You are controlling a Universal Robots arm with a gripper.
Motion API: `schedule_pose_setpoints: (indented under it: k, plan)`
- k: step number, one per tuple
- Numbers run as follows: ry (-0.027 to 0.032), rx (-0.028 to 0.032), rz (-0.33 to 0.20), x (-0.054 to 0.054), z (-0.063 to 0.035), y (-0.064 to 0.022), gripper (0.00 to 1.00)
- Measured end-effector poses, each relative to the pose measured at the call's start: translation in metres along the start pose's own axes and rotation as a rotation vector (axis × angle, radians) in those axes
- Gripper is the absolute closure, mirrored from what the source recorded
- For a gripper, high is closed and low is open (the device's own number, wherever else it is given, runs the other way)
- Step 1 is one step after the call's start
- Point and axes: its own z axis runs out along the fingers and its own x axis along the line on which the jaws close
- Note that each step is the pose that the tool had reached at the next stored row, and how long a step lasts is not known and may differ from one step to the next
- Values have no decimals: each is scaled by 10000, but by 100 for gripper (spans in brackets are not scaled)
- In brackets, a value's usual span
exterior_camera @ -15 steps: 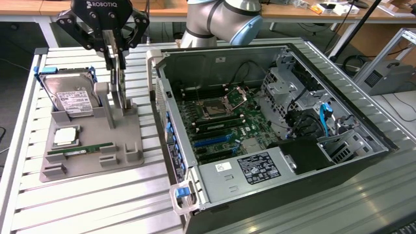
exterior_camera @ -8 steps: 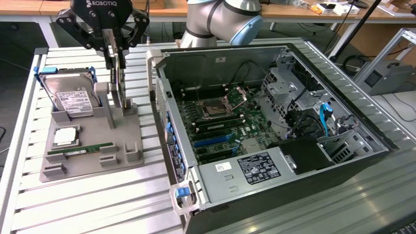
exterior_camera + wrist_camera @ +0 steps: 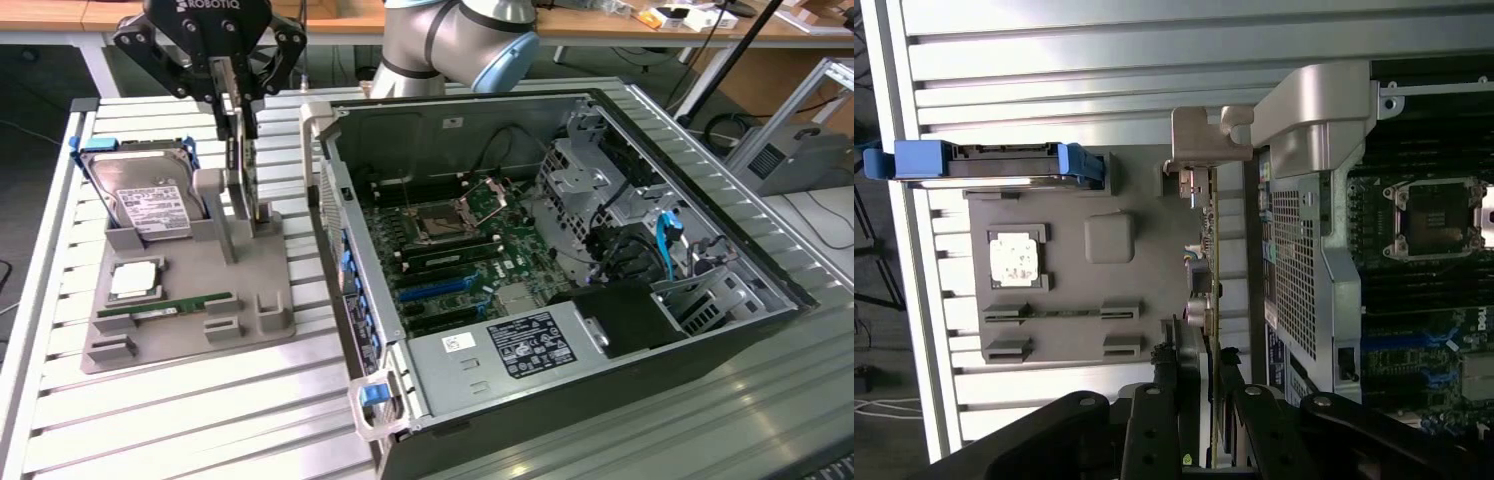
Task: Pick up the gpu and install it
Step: 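Pick up the gpu and move the gpu toward the slot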
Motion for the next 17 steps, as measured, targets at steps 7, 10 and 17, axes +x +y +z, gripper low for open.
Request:
schedule_pose_setpoints:
  k: [7, 10, 17]
  plan:
    - [0, 3, -1, -1, -18, -1, 73]
    - [0, 4, -1, -1, -27, -2, 73]
    - [0, 7, -1, -2, -55, -3, 73]
